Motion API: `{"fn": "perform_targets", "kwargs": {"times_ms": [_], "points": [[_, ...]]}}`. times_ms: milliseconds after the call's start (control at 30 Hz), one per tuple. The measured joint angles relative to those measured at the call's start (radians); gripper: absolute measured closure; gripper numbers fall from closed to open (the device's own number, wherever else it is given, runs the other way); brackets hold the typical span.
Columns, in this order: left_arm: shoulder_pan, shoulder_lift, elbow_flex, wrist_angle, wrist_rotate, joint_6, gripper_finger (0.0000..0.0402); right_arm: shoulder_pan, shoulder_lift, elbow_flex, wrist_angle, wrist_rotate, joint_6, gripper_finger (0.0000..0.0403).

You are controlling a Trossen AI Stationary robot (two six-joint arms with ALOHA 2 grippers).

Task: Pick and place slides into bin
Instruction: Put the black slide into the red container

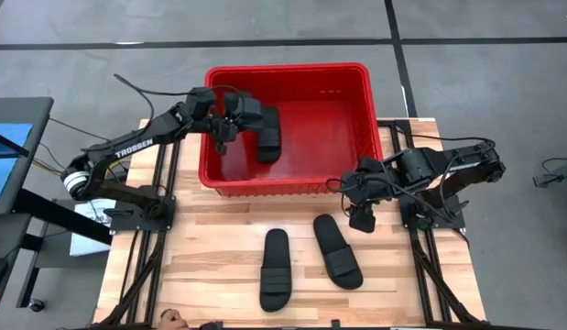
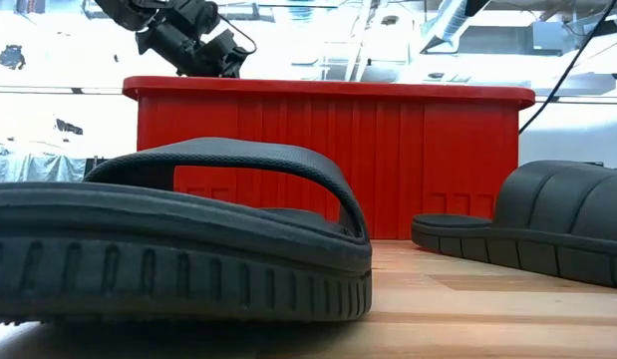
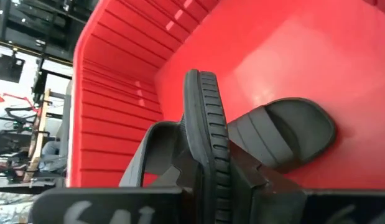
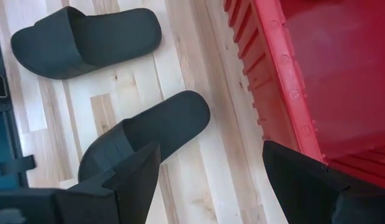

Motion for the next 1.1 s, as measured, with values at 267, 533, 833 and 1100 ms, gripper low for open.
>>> {"fn": "perform_targets", "kwargs": {"times_ms": [267, 533, 833, 1100], "points": [[0.014, 0.012, 0.0, 0.006, 0.094, 0.018, 0.0374, 0.0, 0.0, 0.0, 0.0, 0.006, 0.0, 0.0127], [0.021, 0.066, 0.0, -0.006, 0.026, 0.008, 0.0374, 0.0, 0.0, 0.0, 0.0, 0.006, 0.0, 0.0127], [0.02, 0.067, 0.0, -0.035, 0.015, 0.015, 0.0374, 0.0, 0.0, 0.0, 0.0, 0.005, -0.003, 0.0127], [0.02, 0.067, 0.0, -0.052, 0.015, -0.011, 0.0374, 0.0, 0.0, 0.0, 0.0, 0.005, 0.0, 0.0127]]}}
